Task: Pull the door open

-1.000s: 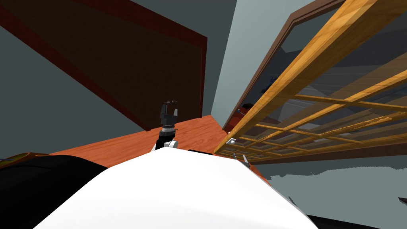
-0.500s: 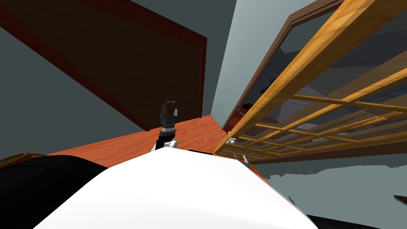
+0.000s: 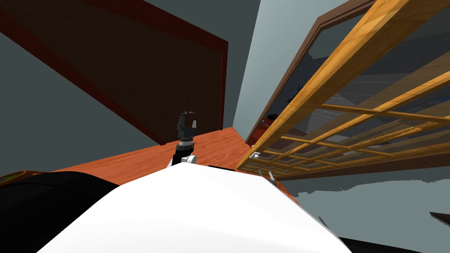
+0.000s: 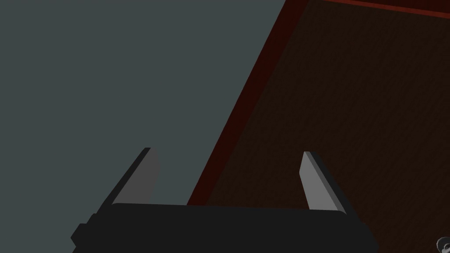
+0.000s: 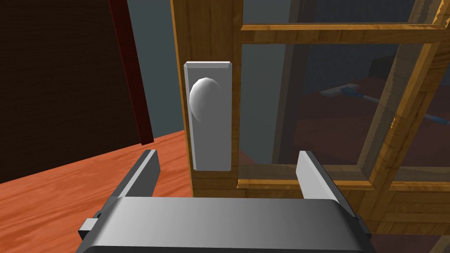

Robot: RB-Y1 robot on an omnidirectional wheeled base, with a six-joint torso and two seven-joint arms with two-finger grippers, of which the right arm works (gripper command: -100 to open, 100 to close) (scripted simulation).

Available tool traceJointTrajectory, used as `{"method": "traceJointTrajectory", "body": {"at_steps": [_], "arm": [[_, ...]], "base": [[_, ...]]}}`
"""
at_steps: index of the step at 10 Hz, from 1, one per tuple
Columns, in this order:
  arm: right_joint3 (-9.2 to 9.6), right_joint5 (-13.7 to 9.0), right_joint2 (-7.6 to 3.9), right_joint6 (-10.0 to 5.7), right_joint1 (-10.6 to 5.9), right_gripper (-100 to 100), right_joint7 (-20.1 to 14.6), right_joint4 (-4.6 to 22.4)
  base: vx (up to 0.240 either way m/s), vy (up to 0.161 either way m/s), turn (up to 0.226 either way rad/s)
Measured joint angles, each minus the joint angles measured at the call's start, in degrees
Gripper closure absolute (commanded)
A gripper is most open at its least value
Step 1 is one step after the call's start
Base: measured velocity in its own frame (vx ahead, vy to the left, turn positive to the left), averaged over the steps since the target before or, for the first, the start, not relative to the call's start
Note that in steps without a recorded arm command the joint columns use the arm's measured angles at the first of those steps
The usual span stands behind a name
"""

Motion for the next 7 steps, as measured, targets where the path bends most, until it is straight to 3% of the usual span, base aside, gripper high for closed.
{"method": "traceJointTrajectory", "body": {"at_steps": [7], "arm": [[0.1,0.15,0.04,-0.32,0.35,-100,0.08,-0.12]], "base": [[-0.002,-0.002,-0.004]]}}
